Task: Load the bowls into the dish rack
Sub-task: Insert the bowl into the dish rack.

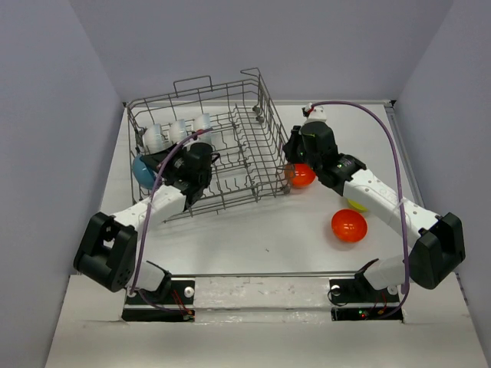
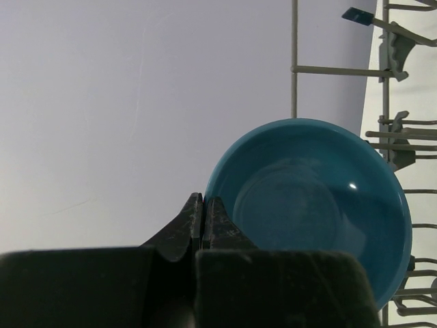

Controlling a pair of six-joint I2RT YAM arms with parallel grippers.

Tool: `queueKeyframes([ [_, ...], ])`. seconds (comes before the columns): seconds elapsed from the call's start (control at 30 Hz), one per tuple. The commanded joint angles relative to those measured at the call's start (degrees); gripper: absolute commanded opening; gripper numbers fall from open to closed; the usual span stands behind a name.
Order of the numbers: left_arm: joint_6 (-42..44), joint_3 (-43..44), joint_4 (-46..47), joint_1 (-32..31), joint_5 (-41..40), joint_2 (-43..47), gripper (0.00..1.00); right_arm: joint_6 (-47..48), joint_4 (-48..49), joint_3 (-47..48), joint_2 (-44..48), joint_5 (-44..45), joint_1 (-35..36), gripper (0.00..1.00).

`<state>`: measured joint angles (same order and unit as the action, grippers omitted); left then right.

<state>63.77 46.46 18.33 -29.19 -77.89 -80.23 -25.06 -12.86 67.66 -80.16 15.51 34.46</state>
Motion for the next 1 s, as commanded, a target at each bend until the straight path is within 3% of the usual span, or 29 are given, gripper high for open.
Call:
queueKeyframes([
  [0.0, 3.03, -0.84, 2.5, -0.16, -1.92, 3.67, 0.0, -3.77, -4.19, -3.06, -0.96, -0.13, -0.71, 0.01],
  [0.97, 11.46, -9.98, 10.06, -3.24, 1.95, 11.67, 0.0, -6.14, -1.91, -6.48, 0.18, 0.75, -0.71, 0.01],
])
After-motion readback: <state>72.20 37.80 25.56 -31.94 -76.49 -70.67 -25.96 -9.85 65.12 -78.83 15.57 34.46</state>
